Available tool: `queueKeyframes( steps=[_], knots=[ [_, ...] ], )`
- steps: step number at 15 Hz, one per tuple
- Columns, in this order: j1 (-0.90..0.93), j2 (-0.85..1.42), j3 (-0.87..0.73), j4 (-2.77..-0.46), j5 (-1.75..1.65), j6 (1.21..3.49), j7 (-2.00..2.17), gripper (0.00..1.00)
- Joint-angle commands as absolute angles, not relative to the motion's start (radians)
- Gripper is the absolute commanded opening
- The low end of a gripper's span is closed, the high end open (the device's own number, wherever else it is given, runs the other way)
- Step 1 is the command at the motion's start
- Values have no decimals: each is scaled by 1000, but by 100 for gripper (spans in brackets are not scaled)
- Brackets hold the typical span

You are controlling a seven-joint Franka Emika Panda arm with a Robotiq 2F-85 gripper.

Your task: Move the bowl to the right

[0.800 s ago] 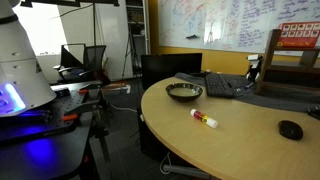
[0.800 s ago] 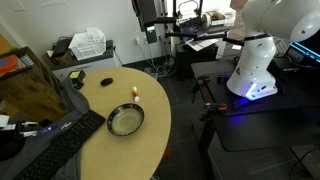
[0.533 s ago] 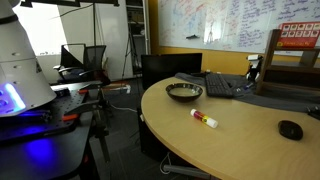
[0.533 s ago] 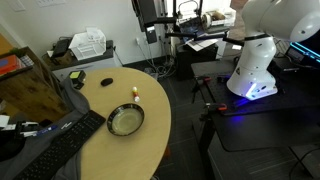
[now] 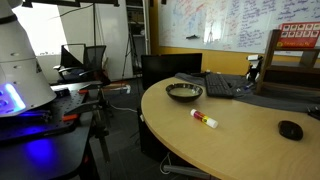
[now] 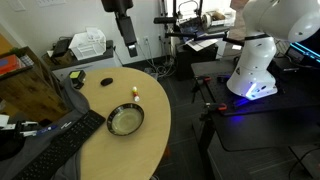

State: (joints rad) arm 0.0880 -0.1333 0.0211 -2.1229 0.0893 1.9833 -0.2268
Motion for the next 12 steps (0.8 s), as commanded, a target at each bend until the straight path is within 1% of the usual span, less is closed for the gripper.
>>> queueKeyframes(
  steps=[1, 5, 12],
  knots=[
    [47, 52, -19, -2088, 131, 2158, -431, 100],
    [-25, 298, 0, -2007, 152, 2251, -558, 100],
    [-126, 627, 82, -1783, 155, 2249, -594, 100]
  ],
)
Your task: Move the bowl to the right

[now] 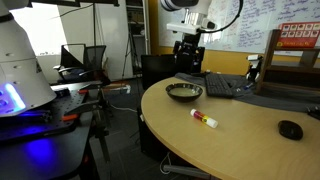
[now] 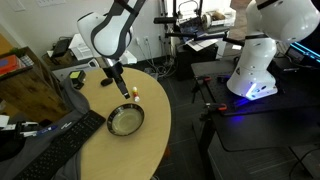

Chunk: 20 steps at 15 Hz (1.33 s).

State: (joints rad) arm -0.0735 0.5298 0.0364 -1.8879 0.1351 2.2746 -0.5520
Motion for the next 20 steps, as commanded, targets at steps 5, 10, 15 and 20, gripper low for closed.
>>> queueKeyframes(
  steps=[5, 10, 15, 20],
  knots=[
    [-154, 726, 96, -1719, 114, 2261, -574, 100],
    [-160, 747, 103, -1698, 113, 2259, -575, 100],
    [-185, 802, 120, -1656, 102, 2322, -657, 100],
    [-240, 940, 146, -1523, 87, 2375, -774, 100]
  ],
)
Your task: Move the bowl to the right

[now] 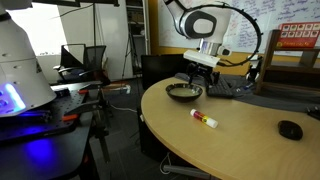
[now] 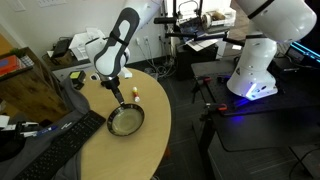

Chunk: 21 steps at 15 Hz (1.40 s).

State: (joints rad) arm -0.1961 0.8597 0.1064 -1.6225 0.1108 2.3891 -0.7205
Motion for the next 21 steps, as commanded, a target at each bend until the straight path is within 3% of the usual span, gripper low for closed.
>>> queueKeyframes(
  steps=[1, 5, 6, 8, 17, 19, 21],
  knots=[
    [-250, 968, 151, -1489, 88, 2353, -782, 100],
    [-321, 1065, 236, -1370, 124, 2237, -921, 98],
    [-322, 1084, 239, -1341, 128, 2195, -929, 80],
    [-312, 1114, 226, -1287, 128, 2115, -915, 72],
    [-296, 1191, 221, -1189, 124, 2108, -915, 5],
    [-300, 1187, 222, -1182, 134, 2100, -912, 0],
    [-311, 1180, 220, -1178, 145, 2098, -915, 3]
  ],
)
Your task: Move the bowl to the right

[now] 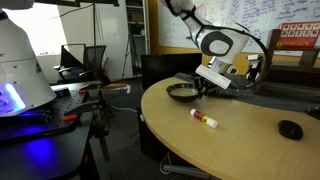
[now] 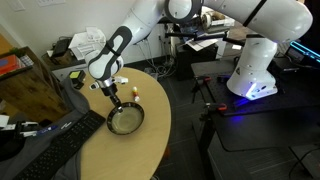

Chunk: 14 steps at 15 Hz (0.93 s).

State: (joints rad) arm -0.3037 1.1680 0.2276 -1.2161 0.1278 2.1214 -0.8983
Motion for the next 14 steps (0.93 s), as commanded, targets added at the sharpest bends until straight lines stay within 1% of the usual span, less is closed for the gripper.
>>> queueKeyframes(
  steps=[1, 7, 11, 14],
  knots=[
    [-318, 1176, 215, -1175, 151, 2099, -908, 3],
    [-420, 1219, 192, -1069, 250, 2066, -846, 3],
    [-485, 1257, 177, -998, 309, 2093, -792, 3],
    [-496, 1270, 167, -966, 298, 2125, -754, 3]
  ],
)
